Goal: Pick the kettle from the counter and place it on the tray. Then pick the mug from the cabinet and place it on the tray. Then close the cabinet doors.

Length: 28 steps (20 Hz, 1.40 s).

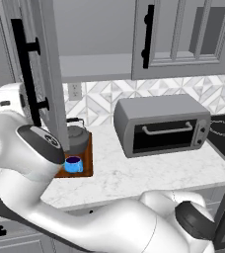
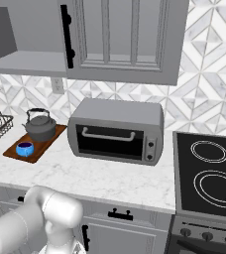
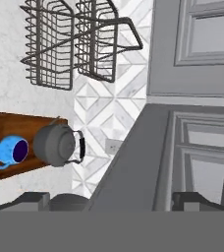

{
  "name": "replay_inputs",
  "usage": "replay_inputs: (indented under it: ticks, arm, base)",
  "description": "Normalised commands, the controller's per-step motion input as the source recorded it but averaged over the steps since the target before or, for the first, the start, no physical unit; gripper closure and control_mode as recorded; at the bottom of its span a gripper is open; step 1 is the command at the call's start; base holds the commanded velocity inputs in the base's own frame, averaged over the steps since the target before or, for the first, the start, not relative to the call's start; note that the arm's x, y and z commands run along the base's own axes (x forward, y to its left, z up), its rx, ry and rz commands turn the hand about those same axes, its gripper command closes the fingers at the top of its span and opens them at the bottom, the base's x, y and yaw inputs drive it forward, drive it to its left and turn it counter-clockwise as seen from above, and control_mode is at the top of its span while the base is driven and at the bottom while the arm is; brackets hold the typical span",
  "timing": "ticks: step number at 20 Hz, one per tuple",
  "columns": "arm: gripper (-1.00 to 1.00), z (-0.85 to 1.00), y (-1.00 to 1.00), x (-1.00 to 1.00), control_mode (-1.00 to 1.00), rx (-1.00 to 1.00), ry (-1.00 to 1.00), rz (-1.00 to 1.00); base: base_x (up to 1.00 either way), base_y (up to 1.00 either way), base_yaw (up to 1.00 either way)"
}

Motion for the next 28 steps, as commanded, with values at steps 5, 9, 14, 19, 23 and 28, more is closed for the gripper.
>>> replay_inputs:
  ticks: [5, 9, 14, 19, 23, 28]
  arm:
    - [-1.00, -0.02, -0.63, 0.47, -1.00, 0.00, 0.00, -0.10]
    - [-1.00, -0.07, -0.66, 0.54, -1.00, 0.00, 0.00, -0.08]
    - [-1.00, -0.09, -0.66, 0.61, -1.00, 0.00, 0.00, -0.08]
    - [-1.00, -0.06, -0.68, 0.67, -1.00, 0.00, 0.00, -0.07]
    - [-1.00, 0.00, -0.68, 0.66, -1.00, 0.00, 0.07, -0.06]
    - [-1.00, 0.01, -0.66, 0.72, -1.00, 0.02, 0.10, -0.01]
  base:
    - [0.00, 0.00, 0.00]
    - [0.00, 0.00, 0.00]
    - [0.00, 0.00, 0.00]
    - [0.00, 0.00, 0.00]
    - [0.00, 0.00, 0.00]
    - [0.00, 0.00, 0.00]
